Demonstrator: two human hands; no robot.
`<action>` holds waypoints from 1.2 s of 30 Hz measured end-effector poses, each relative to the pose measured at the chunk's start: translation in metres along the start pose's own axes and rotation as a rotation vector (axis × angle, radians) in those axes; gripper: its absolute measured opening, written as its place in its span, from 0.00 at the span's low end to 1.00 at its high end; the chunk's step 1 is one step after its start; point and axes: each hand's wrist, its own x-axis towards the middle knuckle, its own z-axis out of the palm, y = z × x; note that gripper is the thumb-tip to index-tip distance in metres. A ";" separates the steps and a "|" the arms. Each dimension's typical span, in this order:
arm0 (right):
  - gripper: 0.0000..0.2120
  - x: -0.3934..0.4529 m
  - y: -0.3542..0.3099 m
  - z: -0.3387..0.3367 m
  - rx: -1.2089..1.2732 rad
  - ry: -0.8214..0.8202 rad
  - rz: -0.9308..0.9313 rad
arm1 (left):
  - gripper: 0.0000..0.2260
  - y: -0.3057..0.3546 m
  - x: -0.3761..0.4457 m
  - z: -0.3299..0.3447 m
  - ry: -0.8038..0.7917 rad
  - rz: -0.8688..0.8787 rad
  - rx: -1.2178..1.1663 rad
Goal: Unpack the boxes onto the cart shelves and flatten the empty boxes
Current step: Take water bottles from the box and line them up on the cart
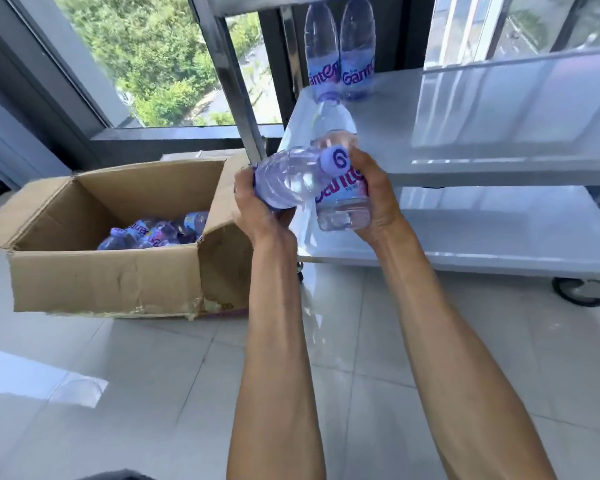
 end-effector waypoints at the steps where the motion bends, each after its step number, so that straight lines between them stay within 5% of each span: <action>1: 0.17 -0.001 -0.005 -0.005 0.051 0.003 0.002 | 0.10 -0.004 -0.001 0.010 0.064 -0.026 0.030; 5: 0.17 0.003 -0.018 -0.014 0.237 0.150 -0.031 | 0.23 -0.010 0.001 0.046 0.293 -0.055 0.111; 10: 0.14 0.017 -0.036 -0.022 0.358 0.246 -0.147 | 0.36 -0.012 0.005 0.068 0.240 -0.089 0.423; 17: 0.11 0.047 -0.063 -0.018 0.353 0.319 -0.213 | 0.22 -0.002 0.050 0.093 0.024 -0.012 0.703; 20: 0.11 0.055 -0.071 -0.014 0.294 0.307 -0.214 | 0.27 -0.007 0.063 0.092 0.016 0.074 0.865; 25: 0.12 0.061 -0.085 -0.001 0.157 0.250 -0.177 | 0.33 -0.030 0.062 0.086 -0.484 -0.031 0.555; 29: 0.14 0.053 -0.089 0.002 -0.011 0.249 -0.099 | 0.31 -0.023 0.065 0.074 -0.611 -0.202 0.583; 33: 0.15 0.035 -0.069 0.004 0.093 0.169 -0.084 | 0.26 -0.014 0.061 0.076 -0.705 -0.194 0.263; 36: 0.18 0.029 -0.057 -0.010 0.128 0.244 -0.043 | 0.25 -0.015 0.070 0.068 -0.636 -0.150 0.242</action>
